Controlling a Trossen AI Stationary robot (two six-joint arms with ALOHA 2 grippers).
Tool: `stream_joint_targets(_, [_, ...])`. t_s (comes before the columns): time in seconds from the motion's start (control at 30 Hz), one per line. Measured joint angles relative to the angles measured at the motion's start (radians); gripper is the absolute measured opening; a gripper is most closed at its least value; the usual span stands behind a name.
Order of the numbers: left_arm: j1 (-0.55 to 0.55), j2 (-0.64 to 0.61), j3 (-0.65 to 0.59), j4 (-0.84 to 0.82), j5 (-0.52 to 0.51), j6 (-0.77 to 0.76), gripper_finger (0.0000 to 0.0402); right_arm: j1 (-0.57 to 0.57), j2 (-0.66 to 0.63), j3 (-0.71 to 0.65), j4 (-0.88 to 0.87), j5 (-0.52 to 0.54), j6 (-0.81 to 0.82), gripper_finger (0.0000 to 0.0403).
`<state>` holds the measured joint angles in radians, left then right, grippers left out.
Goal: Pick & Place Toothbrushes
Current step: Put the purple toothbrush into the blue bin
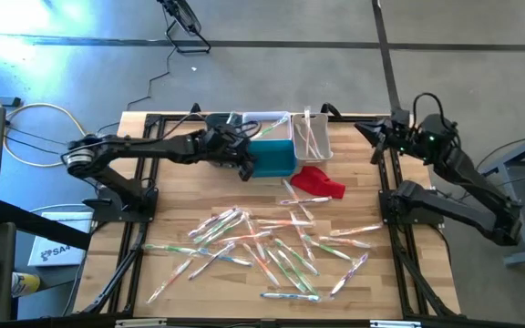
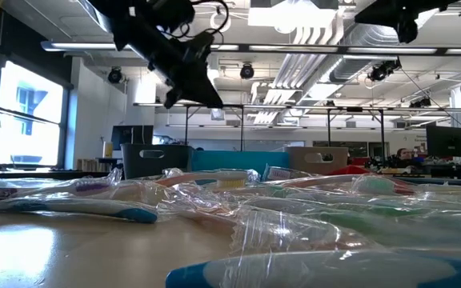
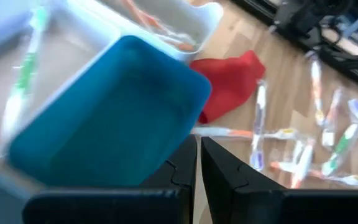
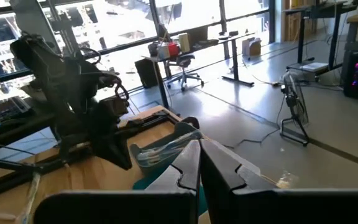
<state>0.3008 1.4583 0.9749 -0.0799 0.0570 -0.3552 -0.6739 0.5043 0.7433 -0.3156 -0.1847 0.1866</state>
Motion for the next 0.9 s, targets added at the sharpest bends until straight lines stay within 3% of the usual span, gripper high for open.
stream_joint_targets(0.37, [-0.059, 0.054, 0.000, 0.069, -0.010, -0.010, 0.0019, 0.000, -0.061, 0.000, -0.123, 0.030, 0.000, 0.0004])
stream_joint_targets(0.5, [-0.082, 0.052, 0.000, 0.093, -0.014, 0.016, 0.0019, 0.000, -0.046, 0.000, -0.153, -0.010, 0.060, 0.0004])
stream_joint_targets(0.77, [-0.010, -0.047, 0.001, 0.063, 0.014, -0.046, 0.0019, 0.007, 0.120, 0.000, -0.125, -0.204, 0.074, 0.0004])
stream_joint_targets(0.9, [0.047, -0.096, 0.001, 0.054, 0.000, -0.050, 0.0019, 0.058, 0.232, 0.000, -0.116, -0.218, 0.029, 0.0003])
